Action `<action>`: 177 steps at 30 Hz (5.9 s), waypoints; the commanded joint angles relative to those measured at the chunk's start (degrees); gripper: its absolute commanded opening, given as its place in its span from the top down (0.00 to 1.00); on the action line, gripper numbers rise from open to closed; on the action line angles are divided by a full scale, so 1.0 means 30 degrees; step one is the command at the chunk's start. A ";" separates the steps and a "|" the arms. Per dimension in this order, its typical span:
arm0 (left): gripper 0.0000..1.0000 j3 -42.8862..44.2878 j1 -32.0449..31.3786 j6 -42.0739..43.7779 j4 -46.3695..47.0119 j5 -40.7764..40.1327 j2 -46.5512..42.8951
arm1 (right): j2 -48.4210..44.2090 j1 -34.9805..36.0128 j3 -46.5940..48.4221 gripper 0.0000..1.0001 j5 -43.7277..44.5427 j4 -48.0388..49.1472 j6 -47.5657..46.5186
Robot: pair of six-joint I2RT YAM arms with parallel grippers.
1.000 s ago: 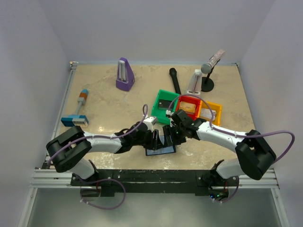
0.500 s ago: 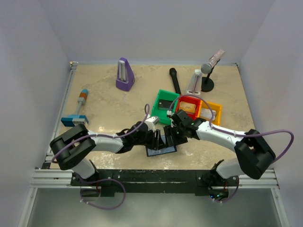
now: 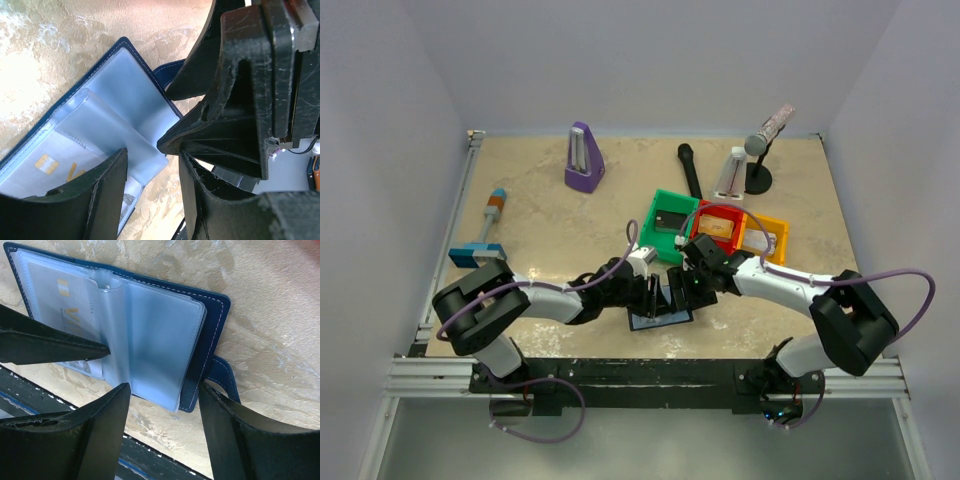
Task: Take the credit cards out of the card holder
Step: Remove the credit card from the card holder.
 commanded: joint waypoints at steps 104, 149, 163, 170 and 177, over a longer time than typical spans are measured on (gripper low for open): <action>0.73 -0.2843 0.0303 -0.1988 -0.3905 -0.7266 -0.5408 | 0.2213 -0.0386 -0.1087 0.65 -0.5672 0.8712 0.1958; 1.00 -0.3018 0.0303 -0.3570 -0.5458 -0.8701 -0.4177 | 0.3092 -0.1615 -0.3430 0.67 -0.8688 1.4335 0.4653; 1.00 -0.3427 0.0274 -0.3950 -0.5166 -0.8848 -0.4060 | 0.3004 -0.2289 -0.4310 0.60 -0.9480 1.7149 0.6234; 1.00 -0.3897 0.0274 -0.4273 -0.4814 -0.9053 -0.4148 | 0.3034 -0.2319 -0.4165 0.59 -0.9422 1.7152 0.6939; 1.00 -0.4043 0.0274 -0.4420 -0.4580 -0.9024 -0.4060 | 0.3560 -0.2348 -0.3930 0.60 -0.9714 1.7122 0.7057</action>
